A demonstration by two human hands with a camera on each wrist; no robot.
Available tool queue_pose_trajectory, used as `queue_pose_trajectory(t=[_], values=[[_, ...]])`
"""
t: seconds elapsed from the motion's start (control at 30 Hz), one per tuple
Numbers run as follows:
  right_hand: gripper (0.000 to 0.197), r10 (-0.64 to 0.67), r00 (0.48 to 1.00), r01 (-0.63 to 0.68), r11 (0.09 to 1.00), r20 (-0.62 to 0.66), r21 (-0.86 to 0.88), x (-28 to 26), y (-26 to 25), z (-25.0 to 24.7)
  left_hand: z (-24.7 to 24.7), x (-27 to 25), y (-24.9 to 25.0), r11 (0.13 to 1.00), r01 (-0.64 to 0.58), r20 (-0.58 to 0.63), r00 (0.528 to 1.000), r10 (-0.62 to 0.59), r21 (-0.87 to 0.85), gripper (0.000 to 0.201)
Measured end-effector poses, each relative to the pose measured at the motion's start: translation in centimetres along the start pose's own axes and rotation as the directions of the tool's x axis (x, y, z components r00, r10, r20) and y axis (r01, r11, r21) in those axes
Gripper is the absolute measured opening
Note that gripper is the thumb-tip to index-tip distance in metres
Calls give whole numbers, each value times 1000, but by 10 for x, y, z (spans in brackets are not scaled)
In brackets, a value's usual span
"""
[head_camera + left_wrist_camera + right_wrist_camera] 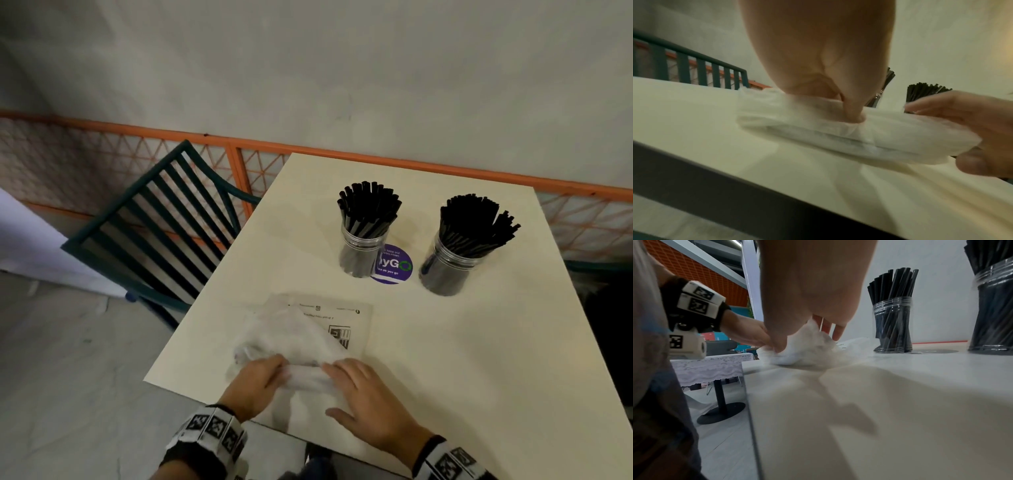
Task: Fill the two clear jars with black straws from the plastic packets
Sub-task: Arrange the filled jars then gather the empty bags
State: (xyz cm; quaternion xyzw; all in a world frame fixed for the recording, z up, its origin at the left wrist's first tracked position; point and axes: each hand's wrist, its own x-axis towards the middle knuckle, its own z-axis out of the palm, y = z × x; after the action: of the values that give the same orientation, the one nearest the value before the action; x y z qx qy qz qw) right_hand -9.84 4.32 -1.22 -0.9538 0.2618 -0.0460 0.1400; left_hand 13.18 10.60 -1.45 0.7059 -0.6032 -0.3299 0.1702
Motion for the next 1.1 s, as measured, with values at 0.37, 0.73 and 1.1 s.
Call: queue_pose_trajectory(t=[0.37,0.73,1.1], values=[[51,-93,986,62,975,-141,-213,-9,-57,23,5,-1,4,967,121,80,991,-105,-226,18],[37,341,940,-331,903,11,273,31,-30,12,10,-19,8,806,-268,-112,919,379,528,48],[32,526,847,-523,851,-78,51,35,-29,13,-3,29,2,710,-310,174,950,260,633,28]])
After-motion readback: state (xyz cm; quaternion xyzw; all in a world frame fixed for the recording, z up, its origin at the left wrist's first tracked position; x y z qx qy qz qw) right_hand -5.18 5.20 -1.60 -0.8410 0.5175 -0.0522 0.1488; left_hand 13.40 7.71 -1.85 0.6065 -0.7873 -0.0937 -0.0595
